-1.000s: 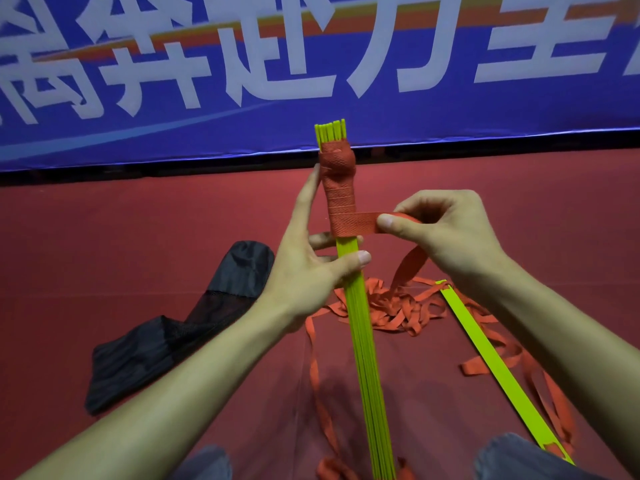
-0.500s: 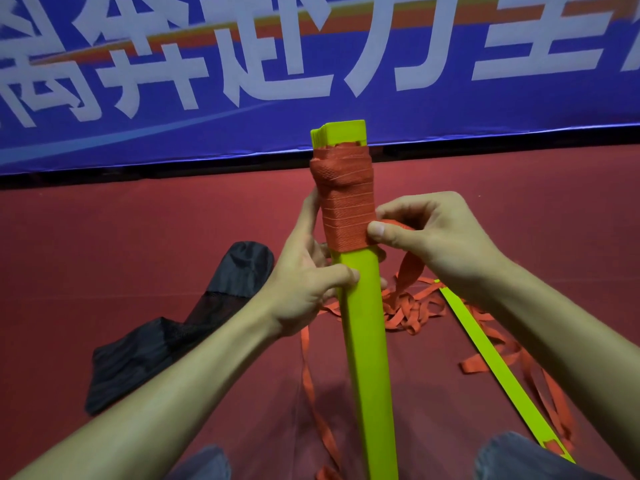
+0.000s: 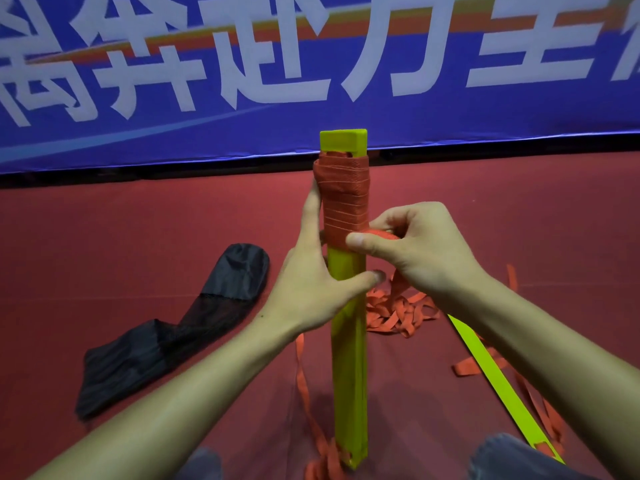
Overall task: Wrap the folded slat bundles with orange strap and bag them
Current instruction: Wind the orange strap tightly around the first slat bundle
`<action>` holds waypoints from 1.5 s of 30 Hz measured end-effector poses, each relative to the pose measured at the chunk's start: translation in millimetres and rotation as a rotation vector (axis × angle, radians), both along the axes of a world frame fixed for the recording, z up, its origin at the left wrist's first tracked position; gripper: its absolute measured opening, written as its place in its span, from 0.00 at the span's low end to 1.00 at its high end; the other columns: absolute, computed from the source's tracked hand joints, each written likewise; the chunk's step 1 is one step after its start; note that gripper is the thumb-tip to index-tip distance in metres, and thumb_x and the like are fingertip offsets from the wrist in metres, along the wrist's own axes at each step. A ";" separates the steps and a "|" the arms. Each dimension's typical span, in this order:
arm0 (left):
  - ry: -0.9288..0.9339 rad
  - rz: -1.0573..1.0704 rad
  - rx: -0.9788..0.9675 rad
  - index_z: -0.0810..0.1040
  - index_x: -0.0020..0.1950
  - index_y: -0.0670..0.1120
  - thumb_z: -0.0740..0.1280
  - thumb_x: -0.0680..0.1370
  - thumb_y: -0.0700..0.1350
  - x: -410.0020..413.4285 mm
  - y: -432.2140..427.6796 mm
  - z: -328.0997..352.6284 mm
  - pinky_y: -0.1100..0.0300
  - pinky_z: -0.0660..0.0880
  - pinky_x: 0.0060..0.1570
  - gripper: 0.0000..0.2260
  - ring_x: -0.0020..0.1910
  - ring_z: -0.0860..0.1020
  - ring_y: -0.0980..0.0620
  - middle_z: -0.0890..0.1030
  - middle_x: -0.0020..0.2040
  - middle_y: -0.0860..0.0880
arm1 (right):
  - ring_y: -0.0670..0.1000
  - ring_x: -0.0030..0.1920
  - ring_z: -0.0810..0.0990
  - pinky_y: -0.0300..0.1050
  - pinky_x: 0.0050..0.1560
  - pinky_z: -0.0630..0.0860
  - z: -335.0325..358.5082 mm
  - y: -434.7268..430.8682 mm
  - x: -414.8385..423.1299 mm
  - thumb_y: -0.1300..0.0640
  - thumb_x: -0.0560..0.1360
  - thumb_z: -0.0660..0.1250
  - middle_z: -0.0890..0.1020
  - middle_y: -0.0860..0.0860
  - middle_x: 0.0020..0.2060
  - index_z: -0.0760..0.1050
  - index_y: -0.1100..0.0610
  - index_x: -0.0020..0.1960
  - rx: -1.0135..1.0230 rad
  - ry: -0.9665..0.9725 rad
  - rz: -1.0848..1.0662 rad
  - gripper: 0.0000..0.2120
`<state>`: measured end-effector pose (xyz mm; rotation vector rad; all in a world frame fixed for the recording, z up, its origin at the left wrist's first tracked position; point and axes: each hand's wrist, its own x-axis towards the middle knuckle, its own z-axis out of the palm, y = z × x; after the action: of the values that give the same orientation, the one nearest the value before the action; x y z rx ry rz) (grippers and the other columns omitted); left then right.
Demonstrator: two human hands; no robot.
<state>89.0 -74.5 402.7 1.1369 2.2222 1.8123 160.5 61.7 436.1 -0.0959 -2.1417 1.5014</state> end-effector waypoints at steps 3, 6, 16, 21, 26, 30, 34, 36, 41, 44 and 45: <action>0.096 0.107 -0.038 0.51 0.78 0.67 0.82 0.64 0.46 -0.1 3.6 -0.8 0.52 0.82 0.51 0.54 0.46 0.83 0.59 0.84 0.51 0.58 | 0.44 0.26 0.72 0.38 0.27 0.69 0.3 -5.9 -0.5 0.56 0.66 0.79 0.81 0.58 0.29 0.80 0.64 0.35 0.025 -0.001 -0.066 0.12; 0.110 0.122 0.005 0.55 0.78 0.67 0.80 0.66 0.41 -3.6 4.3 0.9 0.52 0.83 0.48 0.51 0.45 0.84 0.58 0.85 0.49 0.57 | 0.43 0.25 0.71 0.38 0.26 0.69 0.0 -6.1 -3.3 0.56 0.66 0.79 0.80 0.53 0.27 0.80 0.62 0.34 0.048 0.012 -0.083 0.12; -0.053 -0.097 0.142 0.51 0.69 0.78 0.75 0.70 0.28 -8.7 -5.6 1.7 0.48 0.84 0.42 0.54 0.49 0.85 0.42 0.83 0.50 0.39 | 0.49 0.30 0.78 0.60 0.34 0.77 -2.6 23.4 -2.9 0.57 0.69 0.76 0.83 0.50 0.30 0.83 0.58 0.38 0.147 0.042 -0.019 0.05; -0.093 -0.154 0.178 0.53 0.72 0.75 0.73 0.67 0.32 -7.8 -3.2 1.6 0.44 0.83 0.44 0.51 0.54 0.84 0.41 0.82 0.54 0.38 | 0.45 0.29 0.80 0.49 0.32 0.80 -1.5 23.7 -2.6 0.58 0.69 0.76 0.83 0.47 0.30 0.83 0.57 0.38 0.080 0.041 0.052 0.04; -0.188 -0.279 0.174 0.51 0.78 0.63 0.67 0.66 0.27 -7.0 -2.4 1.9 0.35 0.81 0.45 0.51 0.50 0.84 0.34 0.82 0.51 0.38 | 0.50 0.35 0.83 0.40 0.33 0.81 -1.4 22.3 -2.5 0.61 0.69 0.75 0.84 0.55 0.33 0.83 0.62 0.41 0.048 0.065 0.121 0.04; -0.229 -0.341 0.189 0.57 0.74 0.67 0.65 0.66 0.25 -8.2 -3.7 2.1 0.30 0.79 0.48 0.49 0.50 0.82 0.33 0.83 0.51 0.41 | 0.48 0.35 0.82 0.36 0.33 0.78 -1.6 21.4 -3.4 0.61 0.71 0.73 0.84 0.55 0.34 0.83 0.63 0.44 0.019 0.025 0.164 0.05; -0.305 -0.400 0.216 0.60 0.70 0.70 0.64 0.65 0.25 -5.3 -5.3 2.5 0.30 0.79 0.47 0.47 0.48 0.83 0.37 0.83 0.50 0.46 | 0.42 0.30 0.77 0.31 0.30 0.74 0.2 20.5 -0.6 0.63 0.76 0.67 0.81 0.47 0.32 0.82 0.62 0.52 -0.021 -0.071 0.305 0.07; -0.318 -0.435 0.207 0.62 0.70 0.70 0.68 0.63 0.29 -6.5 -7.1 3.5 0.17 0.66 0.45 0.46 0.46 0.81 0.28 0.83 0.51 0.47 | 0.42 0.29 0.73 0.33 0.28 0.72 0.3 18.0 0.4 0.61 0.78 0.66 0.78 0.50 0.32 0.82 0.62 0.50 -0.010 -0.094 0.328 0.07; -0.247 -0.339 0.205 0.47 0.76 0.69 0.67 0.69 0.28 -0.8 -2.8 8.0 0.31 0.78 0.51 0.51 0.43 0.83 0.42 0.82 0.54 0.48 | 0.39 0.26 0.72 0.32 0.25 0.70 1.1 8.0 0.9 0.60 0.75 0.69 0.77 0.45 0.26 0.79 0.59 0.40 -0.089 -0.058 0.204 0.06; -0.042 -0.184 0.171 0.43 0.75 0.72 0.73 0.70 0.33 6.2 2.0 6.9 0.36 0.80 0.53 0.53 0.50 0.84 0.39 0.82 0.59 0.44 | 0.41 0.22 0.72 0.34 0.22 0.70 5.4 3.7 2.3 0.59 0.72 0.73 0.77 0.49 0.27 0.78 0.63 0.39 -0.124 -0.023 0.083 0.07; -0.007 -0.132 0.145 0.44 0.75 0.72 0.75 0.69 0.35 6.9 3.1 7.1 0.39 0.81 0.53 0.54 0.50 0.84 0.41 0.81 0.60 0.46 | 0.42 0.21 0.72 0.36 0.20 0.70 6.3 3.0 2.7 0.59 0.70 0.75 0.78 0.52 0.28 0.78 0.64 0.39 -0.123 -0.013 0.036 0.10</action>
<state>95.8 -71.4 409.8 1.2663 1.9876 1.9455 163.1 64.6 442.5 -0.1117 -2.0701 1.6573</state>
